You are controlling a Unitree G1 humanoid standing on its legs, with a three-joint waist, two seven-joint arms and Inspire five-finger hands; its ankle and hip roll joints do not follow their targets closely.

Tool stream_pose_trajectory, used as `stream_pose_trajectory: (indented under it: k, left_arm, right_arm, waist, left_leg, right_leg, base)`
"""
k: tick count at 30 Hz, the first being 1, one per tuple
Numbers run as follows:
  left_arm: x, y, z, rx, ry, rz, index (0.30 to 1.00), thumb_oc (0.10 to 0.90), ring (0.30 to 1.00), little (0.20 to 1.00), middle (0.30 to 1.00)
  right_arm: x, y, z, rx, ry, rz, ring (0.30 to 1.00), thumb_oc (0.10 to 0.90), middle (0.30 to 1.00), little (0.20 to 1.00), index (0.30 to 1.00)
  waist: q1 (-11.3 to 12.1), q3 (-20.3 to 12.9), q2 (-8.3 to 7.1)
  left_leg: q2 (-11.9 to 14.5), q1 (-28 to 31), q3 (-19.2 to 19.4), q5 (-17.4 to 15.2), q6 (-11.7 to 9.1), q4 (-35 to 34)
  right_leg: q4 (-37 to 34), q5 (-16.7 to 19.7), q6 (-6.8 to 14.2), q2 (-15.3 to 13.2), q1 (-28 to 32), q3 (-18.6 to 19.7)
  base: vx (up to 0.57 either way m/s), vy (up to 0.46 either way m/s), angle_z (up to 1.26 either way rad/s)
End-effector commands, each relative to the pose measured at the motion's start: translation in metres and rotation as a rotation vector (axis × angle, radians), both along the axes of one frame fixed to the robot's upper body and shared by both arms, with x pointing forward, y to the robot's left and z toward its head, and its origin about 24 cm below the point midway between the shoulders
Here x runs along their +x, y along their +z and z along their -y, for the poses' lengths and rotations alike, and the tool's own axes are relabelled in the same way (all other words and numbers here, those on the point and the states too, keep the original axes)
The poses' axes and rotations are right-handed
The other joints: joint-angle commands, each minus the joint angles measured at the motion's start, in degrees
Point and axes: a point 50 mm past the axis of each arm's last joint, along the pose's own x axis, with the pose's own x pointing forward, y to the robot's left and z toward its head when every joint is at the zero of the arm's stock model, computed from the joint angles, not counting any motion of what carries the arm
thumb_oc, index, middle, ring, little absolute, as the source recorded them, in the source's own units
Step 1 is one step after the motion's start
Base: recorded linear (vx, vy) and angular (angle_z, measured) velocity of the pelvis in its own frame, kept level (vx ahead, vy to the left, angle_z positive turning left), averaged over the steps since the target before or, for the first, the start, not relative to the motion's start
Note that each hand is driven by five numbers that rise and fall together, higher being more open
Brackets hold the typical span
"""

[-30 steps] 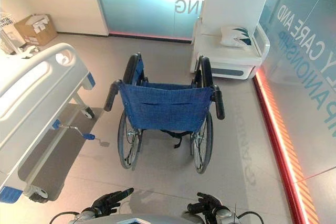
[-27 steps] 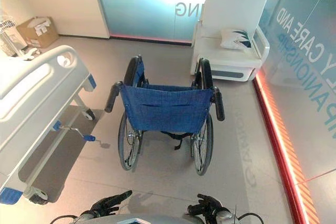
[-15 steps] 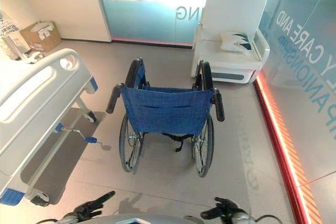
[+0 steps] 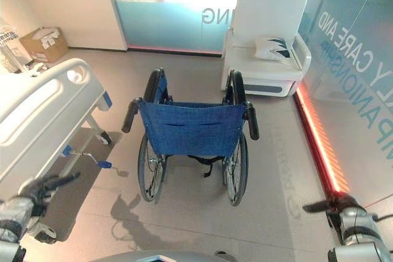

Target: Push the wheelchair next to the bed

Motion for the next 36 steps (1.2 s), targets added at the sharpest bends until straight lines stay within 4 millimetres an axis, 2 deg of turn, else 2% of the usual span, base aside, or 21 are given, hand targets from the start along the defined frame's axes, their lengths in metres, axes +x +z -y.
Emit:
stream_pose_trajectory:
  k: [1, 2, 4, 5, 7, 9, 11, 13, 14, 17, 20, 24, 30, 36]
  left_arm:
    - [0.057, 0.100, 0.004, 0.083, -0.066, 0.465, 0.900, 0.800, 0.900, 0.900, 0.900]
    - [0.061, 0.112, 0.008, 0.089, -0.095, 0.526, 0.900, 0.800, 0.900, 0.900, 0.900]
    - [0.076, 0.152, 0.027, 0.030, -0.160, 0.725, 0.900, 0.800, 0.900, 0.900, 0.900]
    - [0.077, 0.157, 0.030, 0.018, -0.169, 0.757, 0.900, 0.800, 0.900, 0.900, 0.900]
    - [0.083, 0.180, 0.044, -0.048, -0.228, 0.901, 0.900, 0.800, 0.900, 0.900, 0.900]
    - [0.085, 0.196, 0.055, -0.073, -0.279, 0.984, 0.900, 0.800, 0.900, 0.900, 0.900]
    - [0.085, 0.209, 0.068, -0.081, -0.338, 1.058, 0.900, 0.800, 0.900, 0.900, 0.900]
    - [0.085, 0.215, 0.073, -0.099, -0.365, 1.078, 0.900, 0.800, 0.900, 0.900, 0.900]
    - [0.084, 0.221, 0.084, -0.134, -0.418, 1.113, 0.900, 0.800, 0.900, 0.900, 0.900]
    - [0.082, 0.222, 0.093, -0.152, -0.460, 1.122, 0.900, 0.800, 0.900, 0.900, 0.900]
    - [0.082, 0.217, 0.106, -0.159, -0.505, 1.099, 0.900, 0.800, 0.900, 0.900, 0.900]
    - [0.087, 0.203, 0.111, -0.170, -0.509, 1.041, 0.900, 0.800, 0.900, 0.900, 0.900]
    - [0.100, 0.181, 0.118, -0.197, -0.483, 0.941, 0.900, 0.800, 0.900, 0.900, 0.900]
    - [0.108, 0.171, 0.125, -0.179, -0.481, 0.892, 0.900, 0.800, 0.900, 0.900, 0.900]
  right_arm:
    - [0.054, 0.076, 0.005, -0.050, -0.052, 0.397, 0.900, 0.800, 0.900, 0.900, 0.900]
    - [0.059, 0.085, 0.003, -0.049, -0.039, 0.457, 0.900, 0.800, 0.900, 0.900, 0.900]
    - [0.081, 0.116, -0.017, -0.021, 0.015, 0.633, 0.900, 0.800, 0.900, 0.900, 0.900]
    - [0.083, 0.121, -0.020, -0.014, 0.022, 0.664, 0.900, 0.800, 0.900, 0.900, 0.900]
    - [0.098, 0.145, -0.039, 0.036, 0.078, 0.817, 0.900, 0.800, 0.900, 0.900, 0.900]
    - [0.106, 0.163, -0.055, 0.059, 0.126, 0.926, 0.900, 0.800, 0.900, 0.900, 0.900]
    - [0.113, 0.181, -0.079, 0.089, 0.195, 1.044, 0.900, 0.800, 0.900, 0.900, 0.900]
    - [0.114, 0.187, -0.088, 0.103, 0.221, 1.084, 0.900, 0.800, 0.900, 0.900, 0.900]
    - [0.112, 0.196, -0.103, 0.151, 0.264, 1.163, 0.900, 0.800, 0.900, 0.900, 0.900]
    - [0.111, 0.200, -0.115, 0.229, 0.293, 1.224, 0.900, 0.800, 0.900, 0.900, 0.900]
    - [0.108, 0.202, -0.141, 0.464, 0.364, 1.302, 0.900, 0.800, 0.900, 0.900, 0.900]
    - [0.108, 0.196, -0.167, 0.671, 0.417, 1.314, 0.900, 0.800, 0.900, 0.900, 0.900]
    - [0.115, 0.189, -0.193, 0.713, 0.497, 1.233, 0.900, 0.800, 0.900, 0.900, 0.900]
    - [0.123, 0.176, -0.199, 0.655, 0.503, 1.117, 0.900, 0.800, 0.900, 0.900, 0.900]
  waist:
    - [-0.39, 0.11, -0.47]
    - [-0.41, -0.01, -0.51]
    - [-0.90, 0.05, -0.64]
    - [-0.92, -0.07, -0.67]
    - [-1.40, -0.22, -0.59]
    - [-1.45, -0.61, -0.48]
    - [-1.75, -0.68, -0.20]
    - [-1.86, -0.83, -0.15]
    - [-2.06, -0.95, -0.04]
    - [-2.17, -1.05, 0.04]
    - [-2.39, -1.10, 0.11]
    - [-2.43, -1.26, 0.01]
    - [-2.58, -1.52, -0.24]
    - [-2.59, -1.46, -0.61]
  left_leg:
    - [-4.79, -3.34, -0.88, -0.49, 2.06, 0.01]
    - [-4.82, -3.55, -0.85, -0.29, 2.04, -0.13]
    - [-4.87, -3.28, -0.93, -0.69, 1.97, -0.18]
    - [-4.86, -3.50, -0.83, -0.51, 1.94, -0.19]
    - [-4.89, -3.10, -0.67, -1.04, 1.94, -0.19]
    - [-4.82, -3.38, -0.38, -0.93, 1.93, -0.19]
    - [-4.86, -3.18, -0.18, -1.17, 2.01, -0.19]
    - [-4.89, -3.19, -0.03, -1.25, 2.05, -0.19]
    - [-4.93, -3.07, 0.18, -1.37, 2.18, -0.19]
    - [-4.98, -2.93, 0.39, -1.49, 2.32, -0.19]
    - [-5.08, -2.78, 0.63, -1.61, 2.56, -0.19]
    - [-5.17, -2.78, 0.78, -1.59, 2.73, -0.19]
    - [-5.23, -2.91, 1.04, -1.28, 2.71, -0.19]
    - [-5.27, -3.11, 1.10, -0.97, 2.70, -0.19]
  right_leg:
    - [2.11, -2.85, -1.24, 2.61, 0.78, -0.86]
    - [2.03, -2.68, -1.31, 2.63, 0.54, -0.79]
    - [2.12, -3.02, -1.29, 2.57, 0.76, -0.85]
    - [2.10, -2.86, -1.37, 2.58, 0.51, -0.80]
    - [2.19, -3.38, -1.32, 2.55, 0.85, -0.72]
    - [2.27, -3.34, -1.43, 2.53, 0.47, -0.50]
    - [2.36, -3.55, -1.36, 2.49, 0.51, -0.27]
    - [2.33, -3.63, -1.35, 2.48, 0.50, -0.17]
    - [2.42, -3.75, -1.31, 2.48, 0.45, 0.04]
    - [2.48, -3.83, -1.29, 2.49, 0.48, 0.10]
    - [2.54, -3.88, -1.23, 2.55, 0.46, 0.36]
    - [2.55, -3.88, -1.14, 2.49, 0.46, 0.28]
    - [2.64, -3.58, -0.95, 2.34, 0.23, -0.04]
    - [2.68, -3.29, -0.93, 2.28, 0.04, -0.23]
  base:
    - [0.00, 0.000, 0.00]
    - [0.00, 0.000, 0.00]
    - [0.00, 0.000, 0.00]
    - [0.00, 0.000, 0.00]
    - [0.00, 0.000, 0.00]
    - [0.01, 0.014, -0.02]
    - [0.01, 0.014, -0.02]
    - [0.00, 0.000, 0.00]
    - [0.00, 0.000, 0.00]
    - [0.00, 0.000, 0.00]
    - [0.00, 0.000, 0.00]
    - [0.00, 0.000, 0.00]
    - [0.00, 0.000, 0.00]
    - [0.00, 0.000, 0.00]
